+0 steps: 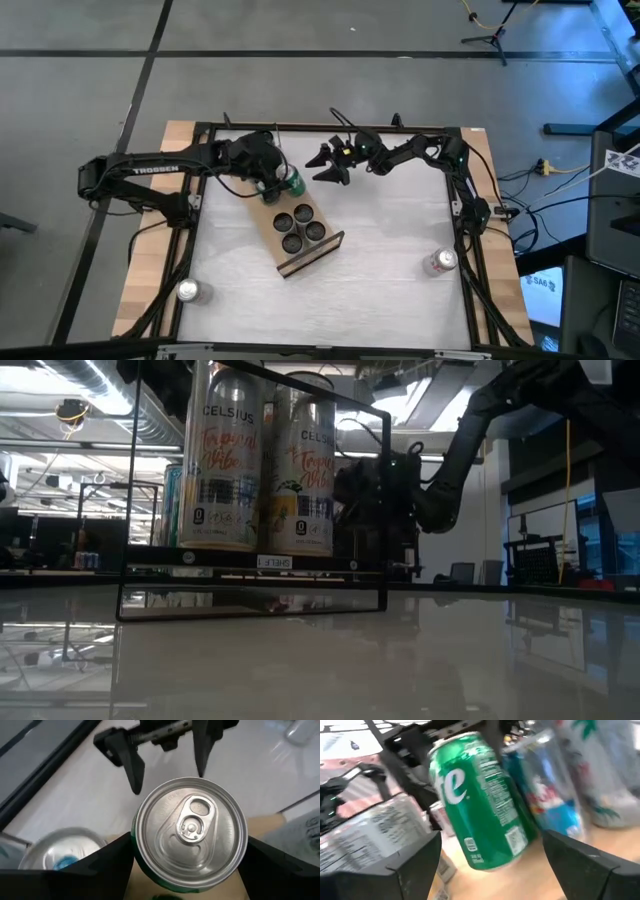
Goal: Place canned beverage on shelf
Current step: Put the green soda can on the shelf aligned with the other green soda can
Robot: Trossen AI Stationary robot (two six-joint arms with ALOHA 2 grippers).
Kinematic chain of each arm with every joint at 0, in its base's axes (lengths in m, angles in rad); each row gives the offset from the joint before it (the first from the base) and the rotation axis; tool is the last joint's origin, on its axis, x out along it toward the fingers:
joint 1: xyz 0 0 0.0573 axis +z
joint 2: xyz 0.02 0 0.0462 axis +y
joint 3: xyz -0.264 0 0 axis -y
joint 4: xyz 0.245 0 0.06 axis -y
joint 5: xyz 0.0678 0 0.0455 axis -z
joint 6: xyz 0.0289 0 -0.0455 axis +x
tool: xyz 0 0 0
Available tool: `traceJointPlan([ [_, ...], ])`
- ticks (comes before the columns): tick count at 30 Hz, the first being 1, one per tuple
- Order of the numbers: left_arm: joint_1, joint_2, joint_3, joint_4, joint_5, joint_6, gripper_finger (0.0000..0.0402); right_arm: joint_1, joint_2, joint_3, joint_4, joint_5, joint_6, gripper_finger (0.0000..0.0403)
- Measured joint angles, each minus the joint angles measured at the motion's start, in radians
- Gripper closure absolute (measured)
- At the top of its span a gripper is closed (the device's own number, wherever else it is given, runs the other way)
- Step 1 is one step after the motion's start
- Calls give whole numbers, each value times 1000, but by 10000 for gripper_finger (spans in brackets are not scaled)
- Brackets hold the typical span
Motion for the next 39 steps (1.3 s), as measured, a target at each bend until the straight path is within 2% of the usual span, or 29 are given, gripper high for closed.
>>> traceJointPlan([
  [2, 0, 0, 0, -12, -11, 0, 113, 0, 0, 0, -48, 35, -2, 61],
  [11, 0, 0, 0, -60, -20, 3, 113, 45, 2, 0, -55, 95, -33, 61],
  [21, 0, 0, 0, -91, -45, 3, 113, 120, 2, 0, -56, 161, -160, 61],
  [25, 0, 0, 0, -91, -45, 3, 113, 118, 2, 0, -83, 227, -161, 61],
  [35, 0, 0, 0, -90, -45, 3, 84, 117, 1, 0, -134, 262, -186, 61],
  [39, 0, 1, 0, -90, -45, 3, 82, 117, 0, 0, -148, 311, -187, 61],
])
